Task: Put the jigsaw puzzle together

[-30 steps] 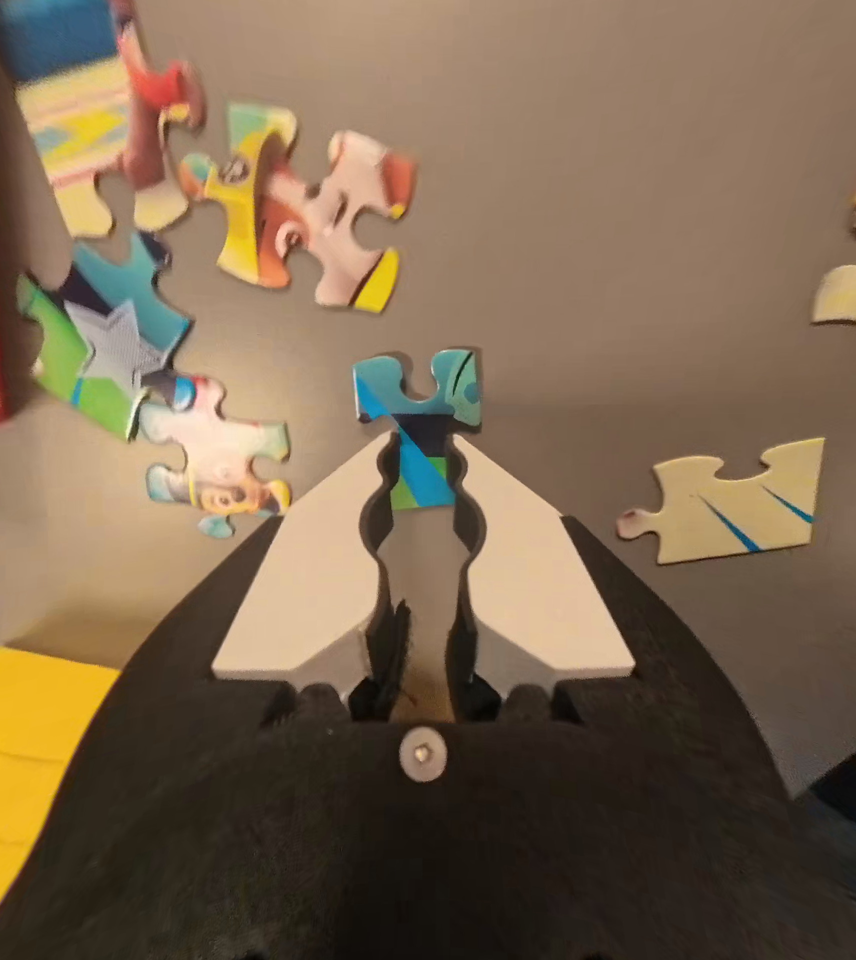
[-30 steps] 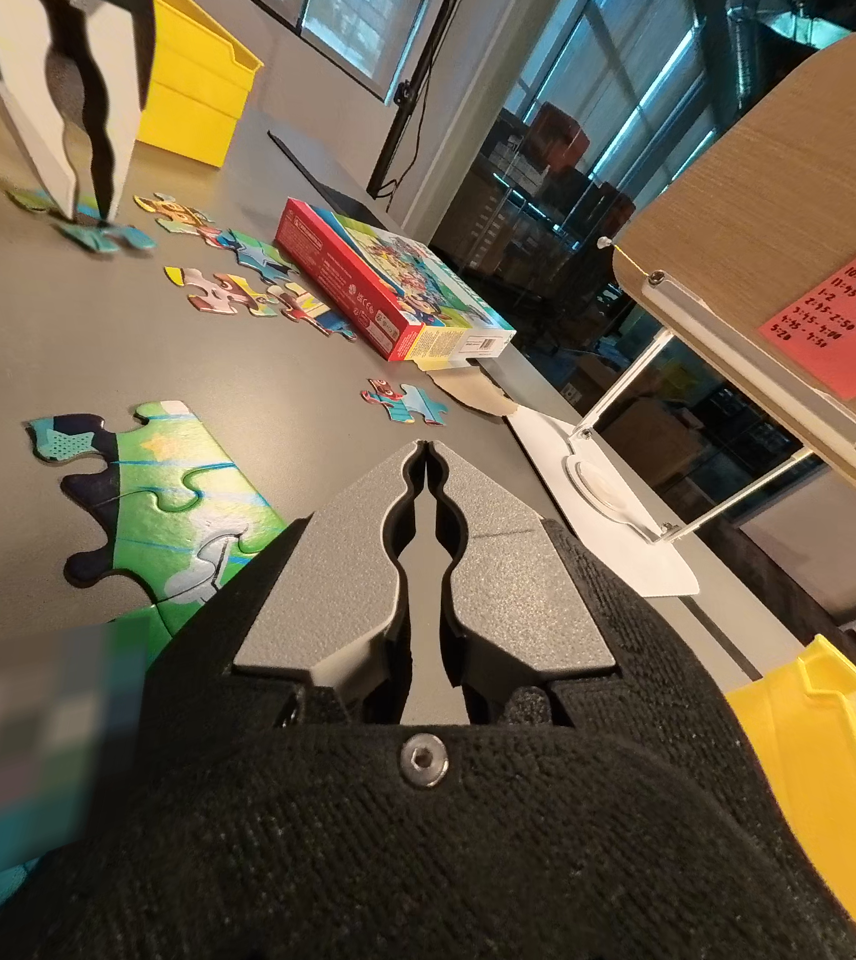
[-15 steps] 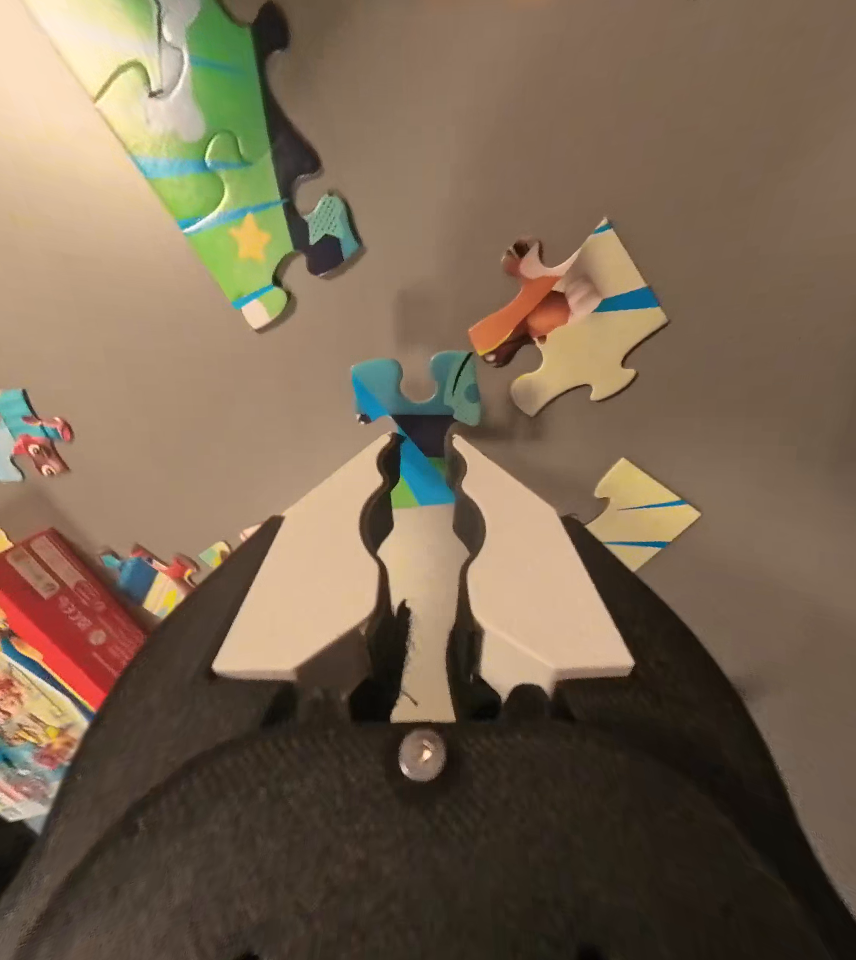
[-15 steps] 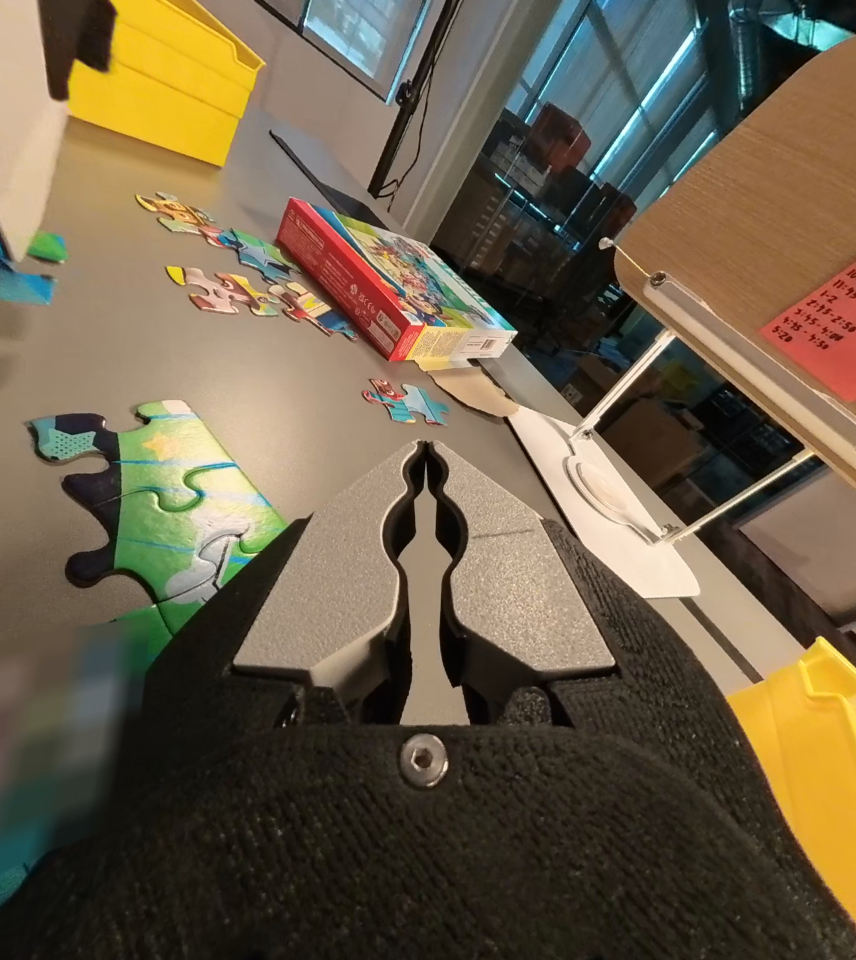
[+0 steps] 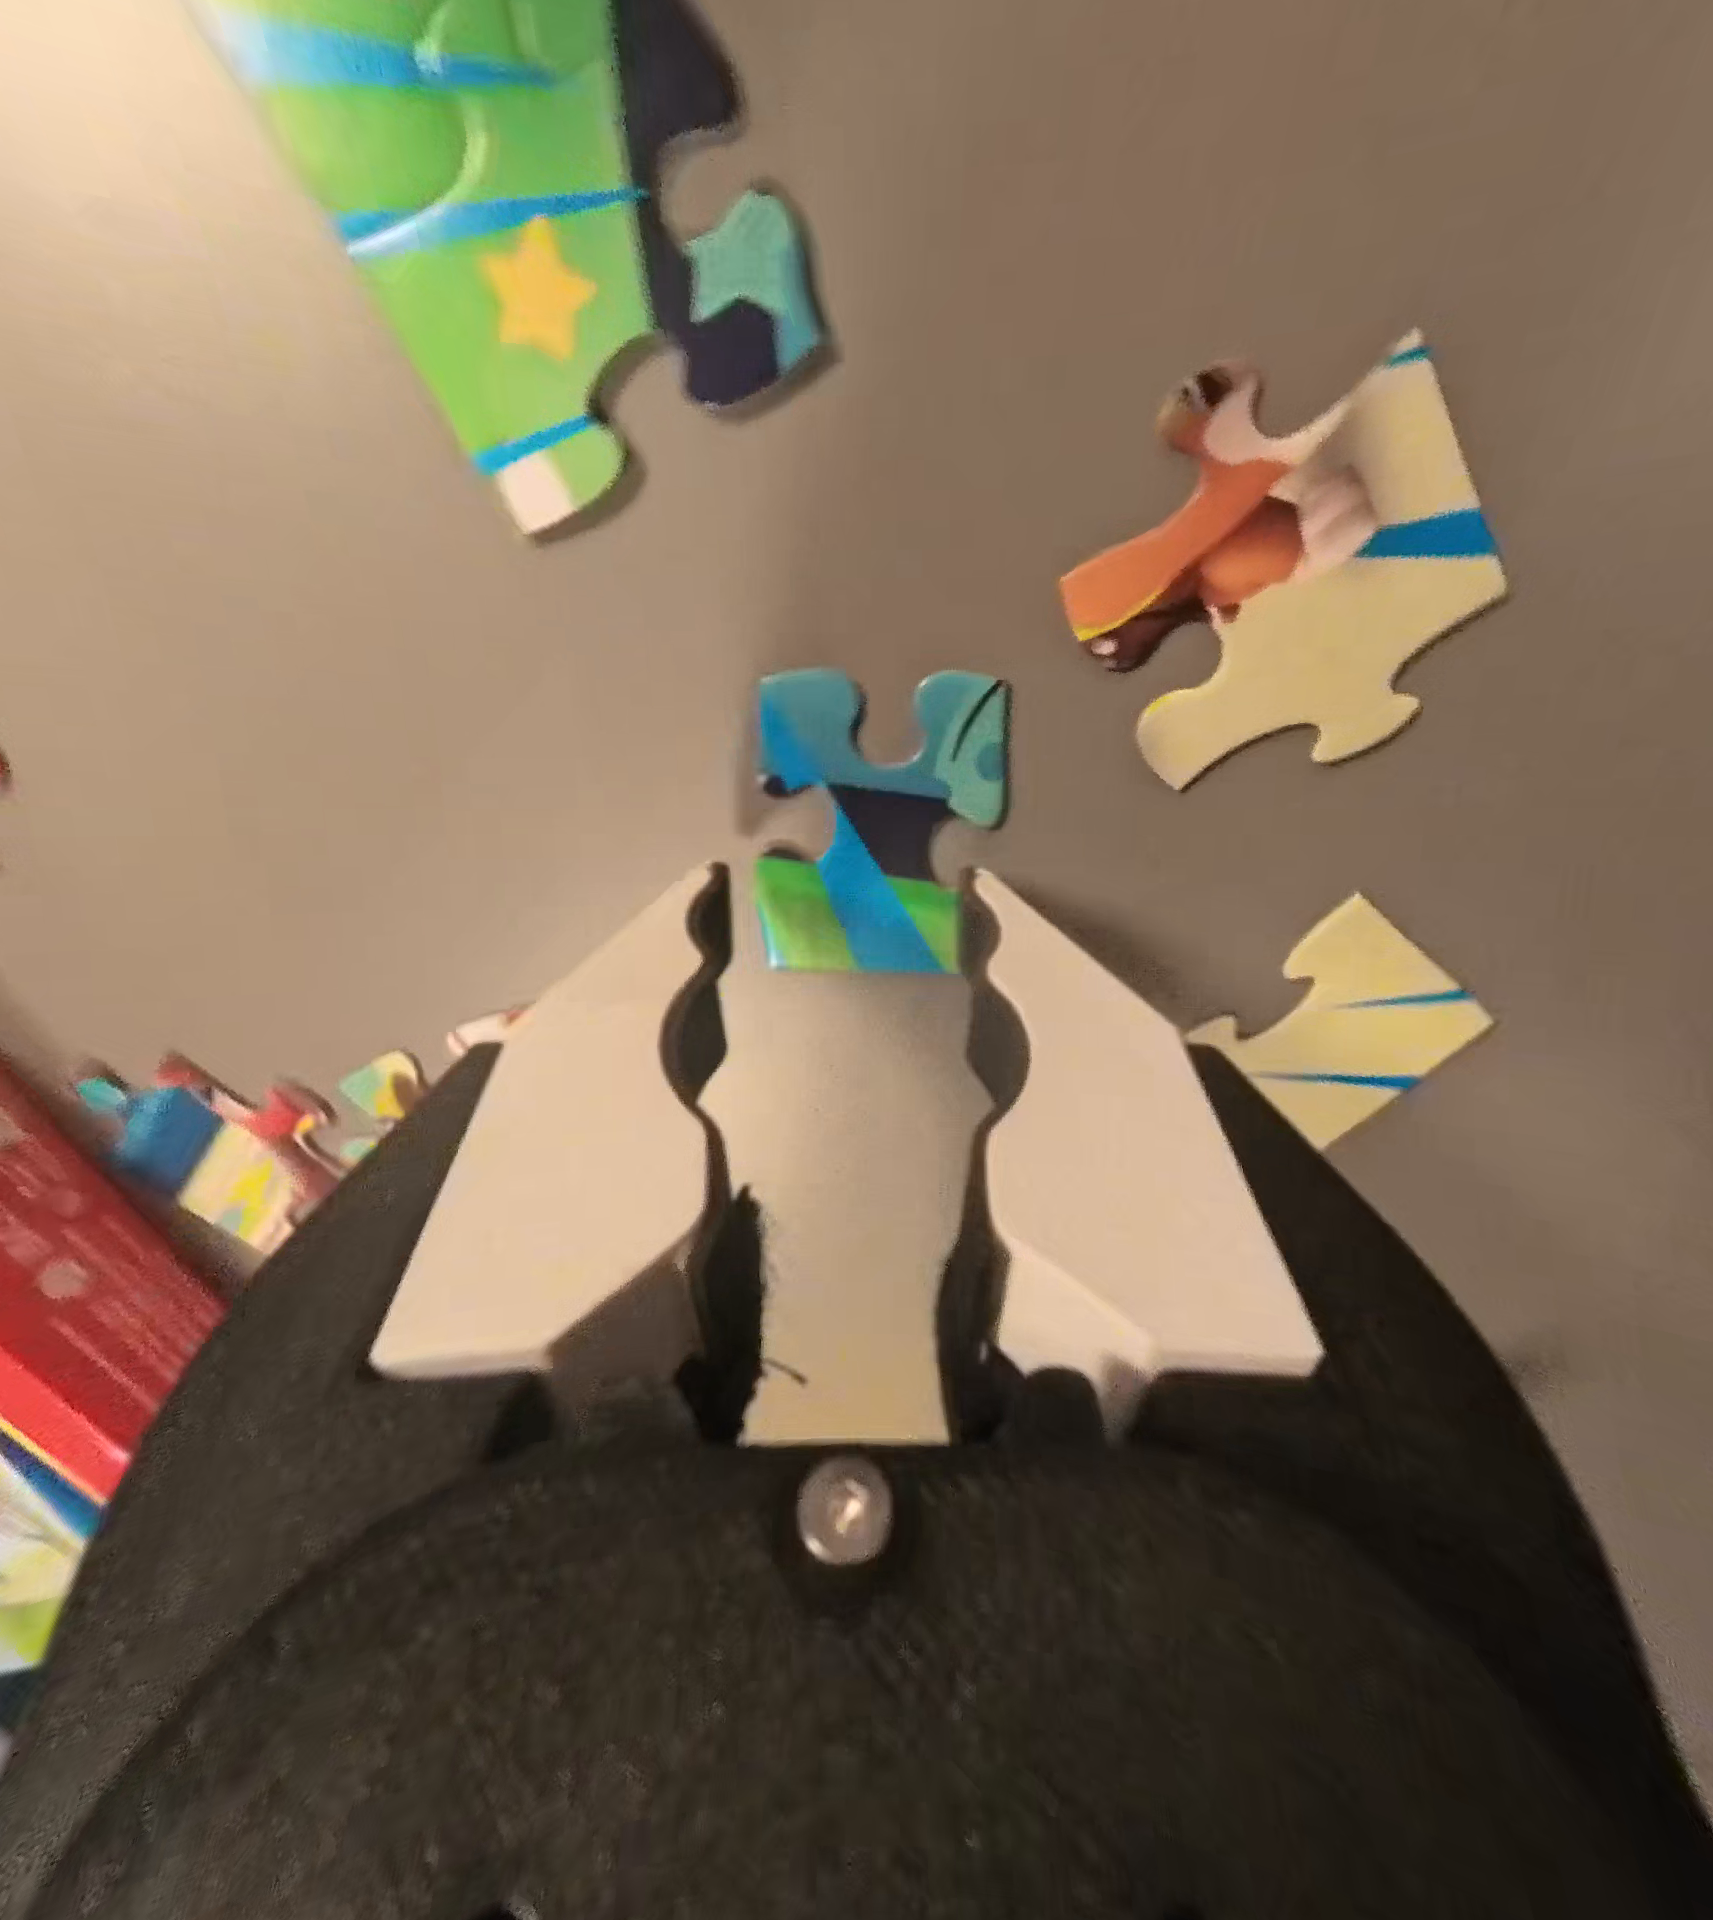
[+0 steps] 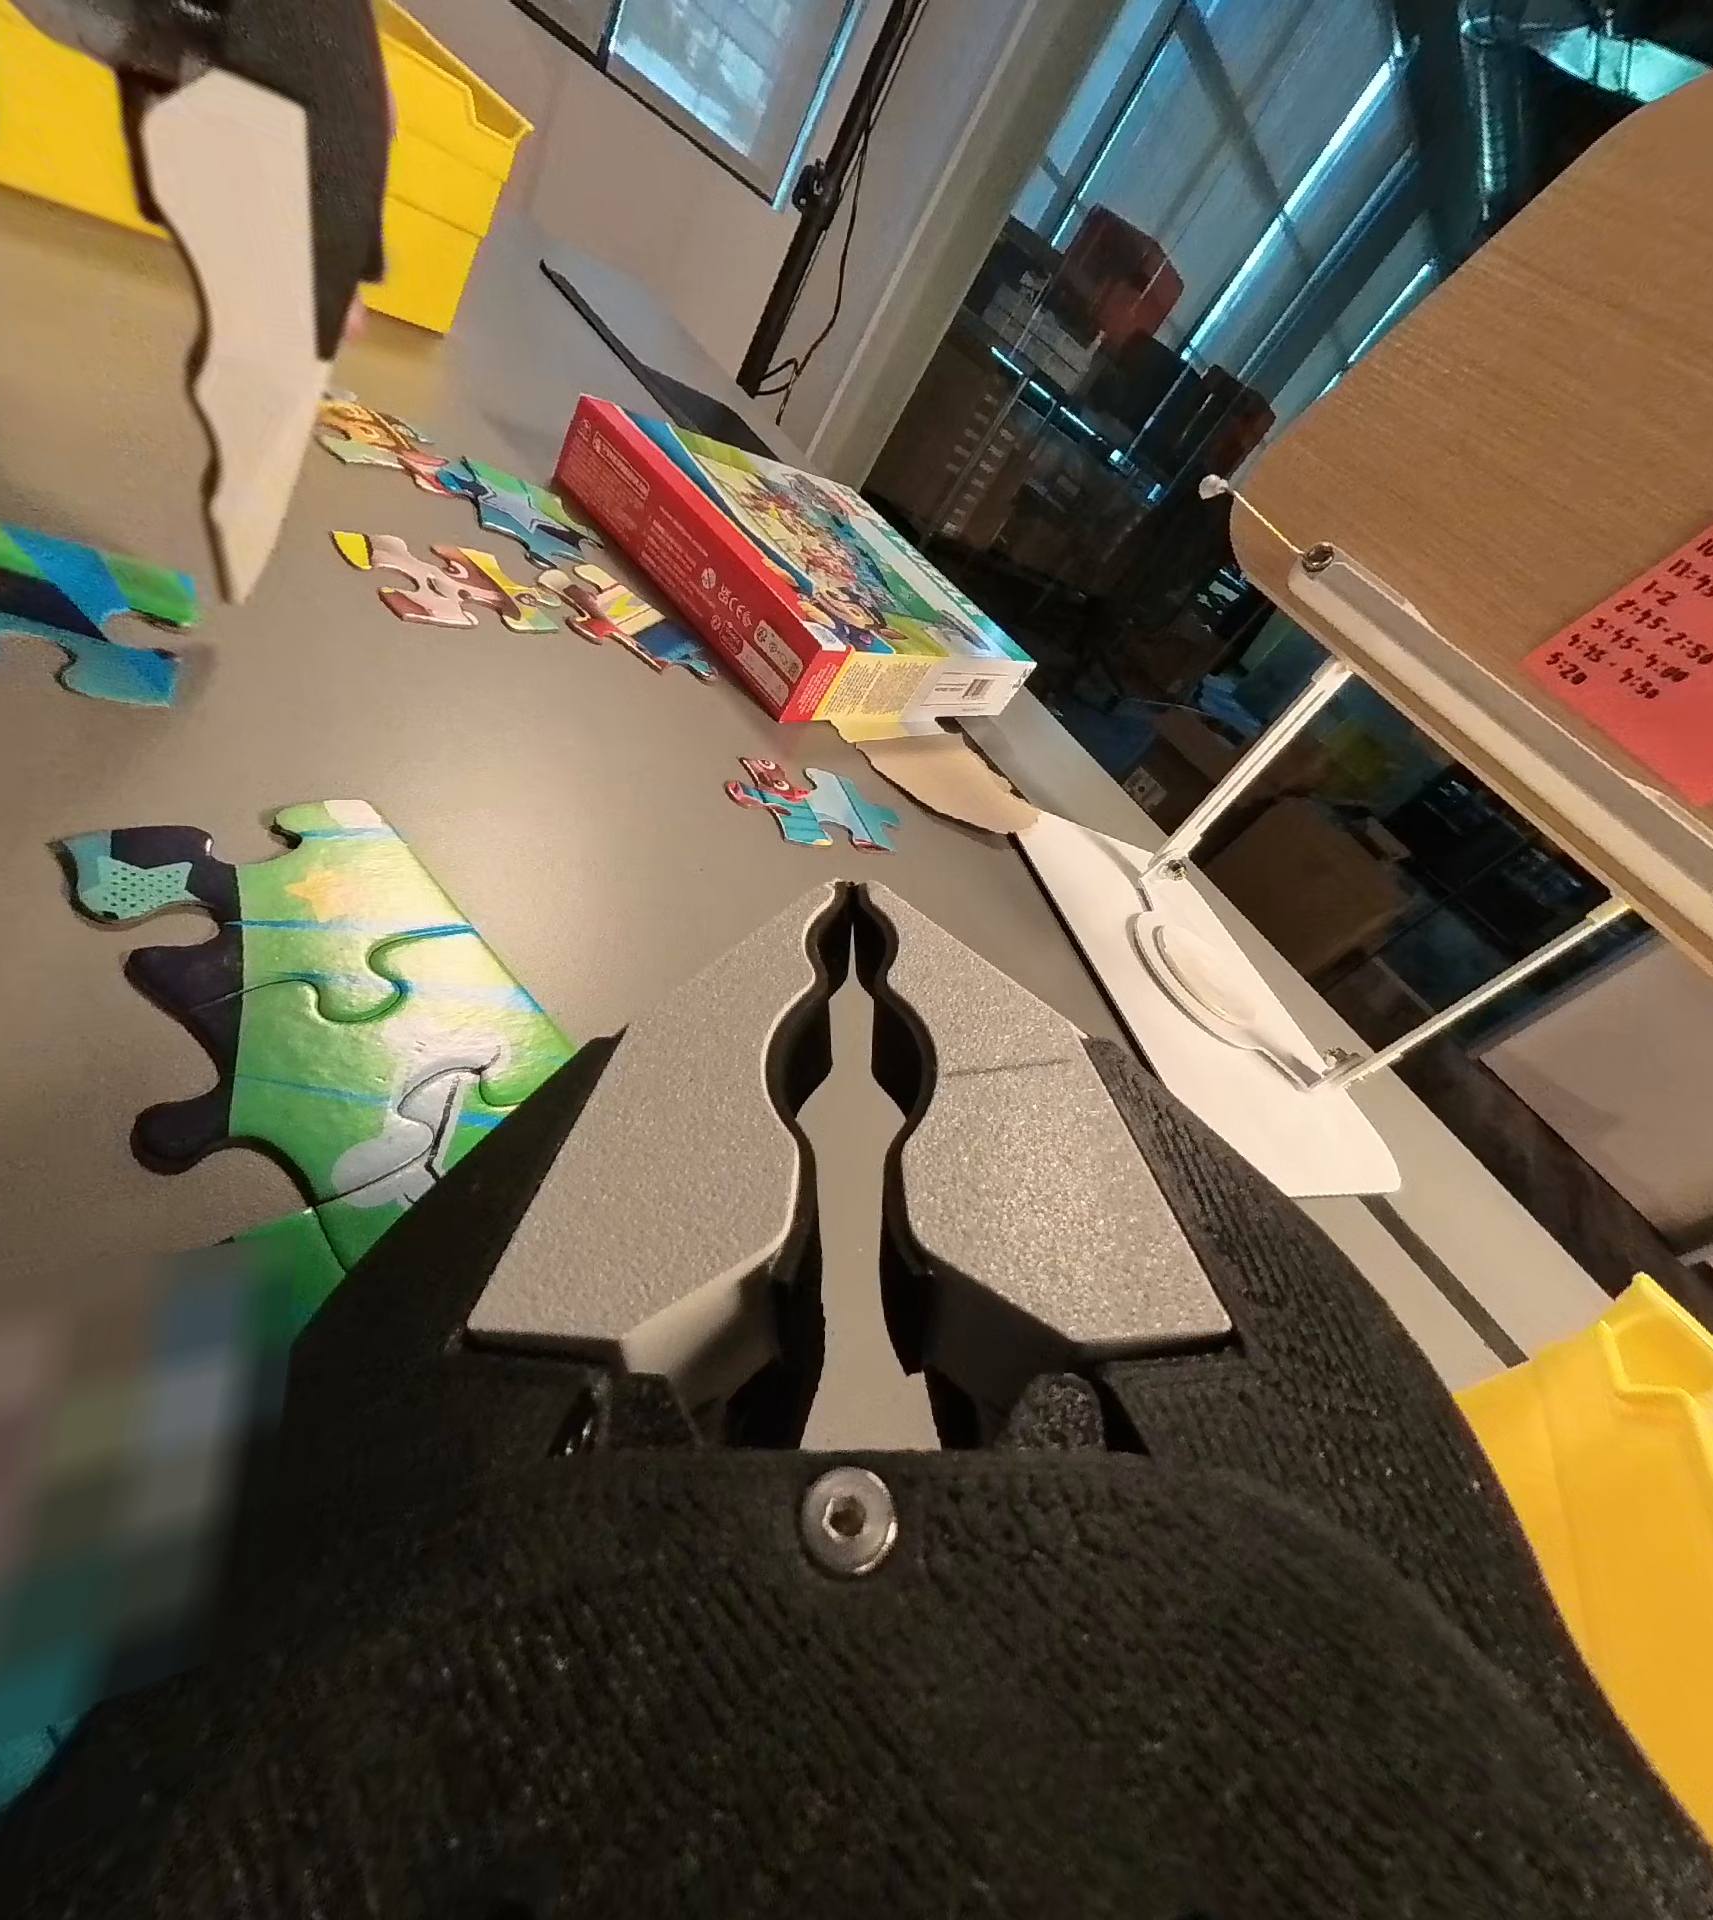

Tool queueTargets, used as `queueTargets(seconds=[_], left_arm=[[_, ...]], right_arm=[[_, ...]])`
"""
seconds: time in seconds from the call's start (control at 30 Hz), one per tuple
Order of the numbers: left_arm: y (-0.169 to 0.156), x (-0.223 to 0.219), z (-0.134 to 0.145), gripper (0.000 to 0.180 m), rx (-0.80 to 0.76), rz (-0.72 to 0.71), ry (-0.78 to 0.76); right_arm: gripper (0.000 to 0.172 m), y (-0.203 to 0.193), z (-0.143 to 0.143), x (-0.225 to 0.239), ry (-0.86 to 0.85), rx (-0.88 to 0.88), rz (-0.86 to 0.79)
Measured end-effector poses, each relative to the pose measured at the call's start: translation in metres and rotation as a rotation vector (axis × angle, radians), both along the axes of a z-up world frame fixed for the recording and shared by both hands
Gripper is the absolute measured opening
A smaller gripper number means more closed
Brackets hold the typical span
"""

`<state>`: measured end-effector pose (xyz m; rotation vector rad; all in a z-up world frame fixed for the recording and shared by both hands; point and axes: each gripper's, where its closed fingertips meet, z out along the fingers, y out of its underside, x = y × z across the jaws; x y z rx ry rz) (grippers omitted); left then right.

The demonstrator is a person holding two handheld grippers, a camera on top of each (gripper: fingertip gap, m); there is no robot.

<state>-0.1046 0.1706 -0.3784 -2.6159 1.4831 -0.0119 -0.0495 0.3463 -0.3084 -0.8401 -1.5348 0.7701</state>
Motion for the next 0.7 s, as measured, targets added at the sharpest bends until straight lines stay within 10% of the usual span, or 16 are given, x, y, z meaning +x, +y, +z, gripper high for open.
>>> queueTargets(seconds=[0.23,0.37,0.7], left_arm=[[0.013,0.009,0.028,0.082,0.329,0.628,-0.305],[0.008,-0.010,0.021,0.105,0.548,0.859,-0.186],[0.003,-0.010,-0.001,0.101,0.573,1.014,-0.184]], right_arm=[[0.000,0.000,0.000,0.000,0.002,-0.003,-0.001],[0.000,0.000,0.000,0.000,0.001,-0.004,0.000],[0.000,0.000,0.002,0.000,0.010,0.001,-0.004]])
